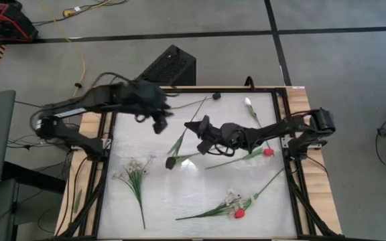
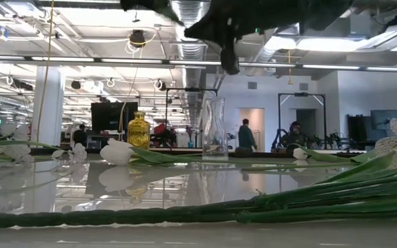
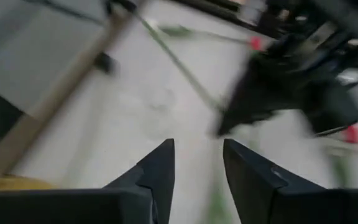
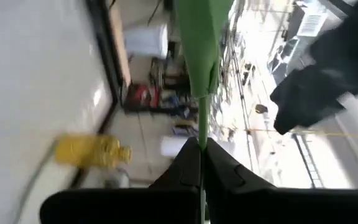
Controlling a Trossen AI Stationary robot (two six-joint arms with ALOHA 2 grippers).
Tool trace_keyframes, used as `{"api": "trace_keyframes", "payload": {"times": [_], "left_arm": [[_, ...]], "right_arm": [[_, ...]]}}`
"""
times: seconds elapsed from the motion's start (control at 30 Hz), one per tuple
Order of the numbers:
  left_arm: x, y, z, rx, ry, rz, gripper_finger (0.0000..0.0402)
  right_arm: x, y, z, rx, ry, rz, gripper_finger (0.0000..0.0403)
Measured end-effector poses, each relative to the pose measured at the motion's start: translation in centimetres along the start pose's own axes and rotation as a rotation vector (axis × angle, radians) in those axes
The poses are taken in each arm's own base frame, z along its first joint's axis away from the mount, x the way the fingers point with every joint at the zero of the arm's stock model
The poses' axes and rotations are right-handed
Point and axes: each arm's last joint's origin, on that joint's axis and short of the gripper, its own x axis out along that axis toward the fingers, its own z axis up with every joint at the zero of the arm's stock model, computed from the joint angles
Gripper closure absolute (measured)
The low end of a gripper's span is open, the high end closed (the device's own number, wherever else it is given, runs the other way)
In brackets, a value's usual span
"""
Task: Sort flowers into vase by color
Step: Put the bottom black flower into the yellow flower vase
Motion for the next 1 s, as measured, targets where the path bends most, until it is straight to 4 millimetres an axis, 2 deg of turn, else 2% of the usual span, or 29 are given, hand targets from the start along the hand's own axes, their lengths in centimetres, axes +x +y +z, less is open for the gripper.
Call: {"api": "trace_keyframes", "payload": {"times": [0.1,0.23,0.4,0.53,0.63,0.73,1.0], "left_arm": [[-2.1,0.8,-0.8,0.133,-0.062,0.117,0.0277],[-3.1,1.7,-3.1,0.212,-0.201,0.174,0.0280],[-1.7,2.0,-7.0,0.284,-0.505,-0.007,0.0280],[0.4,1.5,-9.1,0.334,-0.793,-0.104,0.0280],[2.6,1.3,-10.1,0.324,-0.867,-0.112,0.0276],[4.8,1.0,-10.5,0.312,-0.800,-0.138,0.0269],[8.9,-0.1,-9.1,0.251,-0.695,-0.257,0.0265]], "right_arm": [[-0.6,-1.9,-1.1,0.176,-0.097,-0.002,0.0378],[-1.7,-4.7,-3.7,0.498,-0.295,0.032,0.0378],[-2.6,-7.6,-7.9,0.979,-0.635,0.149,0.0378],[-1.9,-7.9,-10.0,1.259,-0.841,0.282,0.0378],[-0.9,-7.1,-9.8,1.363,-0.900,0.328,0.0378],[-0.1,-5.9,-9.0,1.395,-0.919,0.356,0.0378],[2.1,-4.9,-7.1,1.424,-0.908,0.356,0.0378]]}}
